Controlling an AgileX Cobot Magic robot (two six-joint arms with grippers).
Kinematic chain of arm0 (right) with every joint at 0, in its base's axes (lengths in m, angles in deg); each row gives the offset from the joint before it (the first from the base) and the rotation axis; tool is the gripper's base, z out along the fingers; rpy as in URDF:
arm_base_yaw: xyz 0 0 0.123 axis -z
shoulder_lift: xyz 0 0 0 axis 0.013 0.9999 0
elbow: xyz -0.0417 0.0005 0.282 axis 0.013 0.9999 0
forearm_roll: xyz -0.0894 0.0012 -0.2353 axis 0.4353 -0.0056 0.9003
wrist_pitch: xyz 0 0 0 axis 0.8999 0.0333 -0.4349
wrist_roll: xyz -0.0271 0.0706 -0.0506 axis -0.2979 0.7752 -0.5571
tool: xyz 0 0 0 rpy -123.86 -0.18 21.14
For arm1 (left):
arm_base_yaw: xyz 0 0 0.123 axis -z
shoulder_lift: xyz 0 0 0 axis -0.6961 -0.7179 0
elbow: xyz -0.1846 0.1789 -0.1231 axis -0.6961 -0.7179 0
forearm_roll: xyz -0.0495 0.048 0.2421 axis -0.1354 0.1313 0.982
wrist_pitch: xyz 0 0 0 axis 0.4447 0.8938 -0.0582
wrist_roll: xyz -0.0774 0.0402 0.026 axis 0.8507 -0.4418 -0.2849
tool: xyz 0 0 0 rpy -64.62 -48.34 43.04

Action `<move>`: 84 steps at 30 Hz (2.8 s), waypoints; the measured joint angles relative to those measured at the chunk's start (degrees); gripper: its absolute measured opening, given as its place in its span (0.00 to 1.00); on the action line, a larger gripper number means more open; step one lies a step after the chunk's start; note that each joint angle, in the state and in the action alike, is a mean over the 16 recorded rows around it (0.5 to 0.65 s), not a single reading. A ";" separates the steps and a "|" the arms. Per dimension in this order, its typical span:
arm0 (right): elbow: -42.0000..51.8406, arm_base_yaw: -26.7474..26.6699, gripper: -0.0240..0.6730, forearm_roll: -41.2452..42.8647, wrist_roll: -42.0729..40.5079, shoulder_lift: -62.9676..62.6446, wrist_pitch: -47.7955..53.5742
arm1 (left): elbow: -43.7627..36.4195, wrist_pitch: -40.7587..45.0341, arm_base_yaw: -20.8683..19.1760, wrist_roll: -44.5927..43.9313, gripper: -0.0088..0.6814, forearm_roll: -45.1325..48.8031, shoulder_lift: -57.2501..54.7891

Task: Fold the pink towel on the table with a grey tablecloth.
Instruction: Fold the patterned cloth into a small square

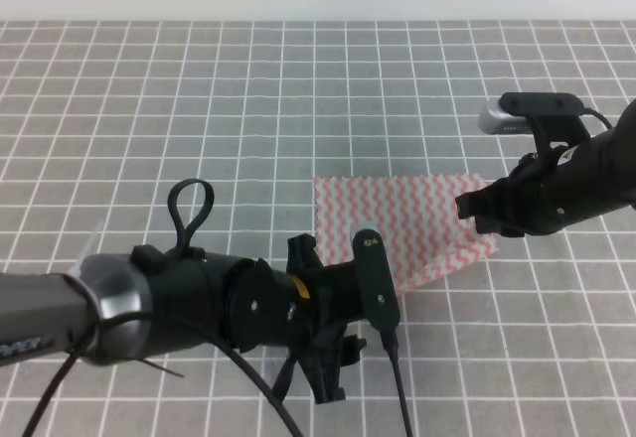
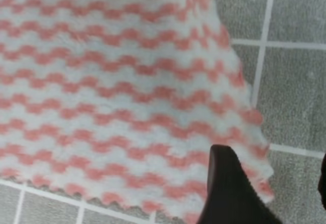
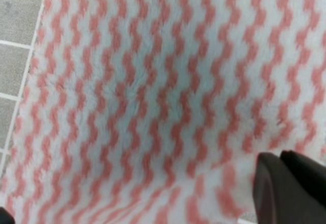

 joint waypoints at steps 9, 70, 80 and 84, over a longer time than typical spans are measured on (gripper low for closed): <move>-0.01 -0.01 0.01 0.01 0.06 0.07 -0.23 | -0.01 -1.02 -0.05 0.85 0.52 0.16 -0.93; -0.07 -0.09 0.01 0.53 0.02 0.48 -0.70 | 1.10 -4.87 -2.30 6.58 0.01 0.14 -2.88; -0.06 -0.07 0.01 0.67 0.02 0.36 -0.76 | 2.69 -4.35 -2.63 6.60 0.01 0.03 -2.91; -0.06 -0.07 0.01 0.72 0.02 0.36 -0.78 | 2.87 -4.29 -3.19 6.58 0.01 0.02 -2.93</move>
